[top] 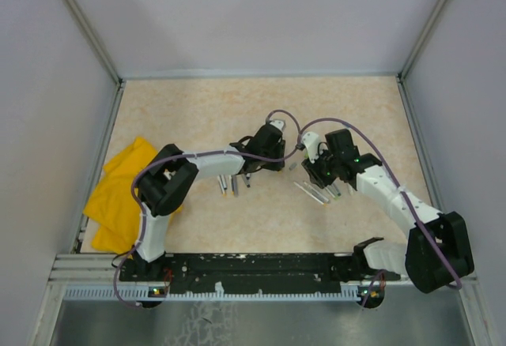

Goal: Open the pen caps
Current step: Place the pen cap at the center of the board, then pick up the pen from the center of the board.

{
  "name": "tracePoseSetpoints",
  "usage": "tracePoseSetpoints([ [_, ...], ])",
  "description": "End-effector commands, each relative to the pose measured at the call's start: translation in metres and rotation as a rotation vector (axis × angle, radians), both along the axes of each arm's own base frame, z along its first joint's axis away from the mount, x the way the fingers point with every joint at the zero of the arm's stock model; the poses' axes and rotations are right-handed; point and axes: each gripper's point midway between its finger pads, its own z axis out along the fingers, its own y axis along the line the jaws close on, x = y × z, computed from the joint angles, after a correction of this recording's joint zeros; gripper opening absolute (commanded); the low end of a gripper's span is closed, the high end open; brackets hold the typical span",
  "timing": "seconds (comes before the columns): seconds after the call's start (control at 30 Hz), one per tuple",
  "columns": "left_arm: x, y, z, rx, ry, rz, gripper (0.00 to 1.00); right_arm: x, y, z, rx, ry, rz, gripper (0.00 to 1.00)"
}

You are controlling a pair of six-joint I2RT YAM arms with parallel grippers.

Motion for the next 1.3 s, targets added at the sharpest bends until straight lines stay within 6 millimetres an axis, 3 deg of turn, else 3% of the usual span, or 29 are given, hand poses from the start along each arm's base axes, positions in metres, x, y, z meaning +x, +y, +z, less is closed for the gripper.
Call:
tracePoseSetpoints([
  [0.0,0.005,0.002,0.014,0.018,-0.029,0.001,0.38,0.019,0.003,0.029,0.038,-0.100,-0.015,0.35],
  [0.33,-0.012,0.030,0.084,-0.022,-0.219,-0.096,0.47,0.018,0.005,0.030,0.047,-0.100,-0.002,0.35],
  [0.63,-0.007,0.075,0.129,0.010,-0.392,-0.065,0.75,0.016,0.006,0.030,0.050,-0.097,0.010,0.35],
  [0.93,0.010,0.103,0.118,0.135,-0.335,-0.045,0.88,0.016,0.006,0.028,0.048,-0.091,0.013,0.35],
  [1.27,0.024,0.103,0.097,0.193,-0.253,-0.093,0.91,0.015,0.006,0.026,0.043,-0.086,0.016,0.35],
])
